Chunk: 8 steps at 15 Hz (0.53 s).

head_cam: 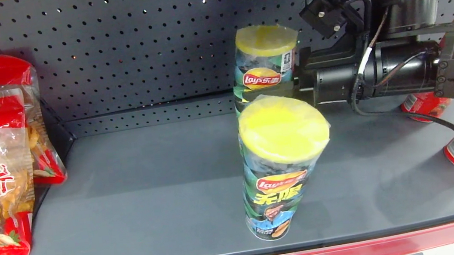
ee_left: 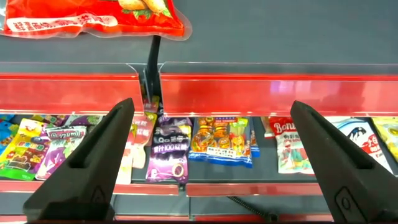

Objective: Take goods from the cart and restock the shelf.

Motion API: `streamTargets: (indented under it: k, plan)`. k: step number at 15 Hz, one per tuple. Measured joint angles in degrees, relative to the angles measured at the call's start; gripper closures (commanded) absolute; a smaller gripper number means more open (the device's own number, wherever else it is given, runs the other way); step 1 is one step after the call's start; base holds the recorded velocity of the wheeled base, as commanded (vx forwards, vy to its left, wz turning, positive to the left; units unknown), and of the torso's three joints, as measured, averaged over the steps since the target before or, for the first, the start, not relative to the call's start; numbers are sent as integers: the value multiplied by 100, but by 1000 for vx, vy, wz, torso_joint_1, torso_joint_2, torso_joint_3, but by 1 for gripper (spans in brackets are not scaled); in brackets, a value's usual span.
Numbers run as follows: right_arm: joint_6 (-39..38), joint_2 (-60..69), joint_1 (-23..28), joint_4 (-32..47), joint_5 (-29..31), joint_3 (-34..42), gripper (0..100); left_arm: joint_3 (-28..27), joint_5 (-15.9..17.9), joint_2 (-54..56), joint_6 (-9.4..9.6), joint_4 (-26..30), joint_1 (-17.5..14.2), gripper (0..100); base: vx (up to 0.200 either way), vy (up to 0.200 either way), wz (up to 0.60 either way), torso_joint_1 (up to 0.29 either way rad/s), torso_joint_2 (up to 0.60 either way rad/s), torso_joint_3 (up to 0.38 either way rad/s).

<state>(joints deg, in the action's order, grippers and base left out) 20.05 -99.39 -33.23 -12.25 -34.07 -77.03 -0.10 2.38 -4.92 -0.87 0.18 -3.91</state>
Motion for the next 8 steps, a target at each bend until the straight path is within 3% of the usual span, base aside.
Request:
streamTargets:
  k: [8]
  plan:
    - [-16, -408, 96, 87, -16, -404, 100, 0, 5, -4, 0, 0, -2, 0, 0, 0, 0, 0, 0, 0]
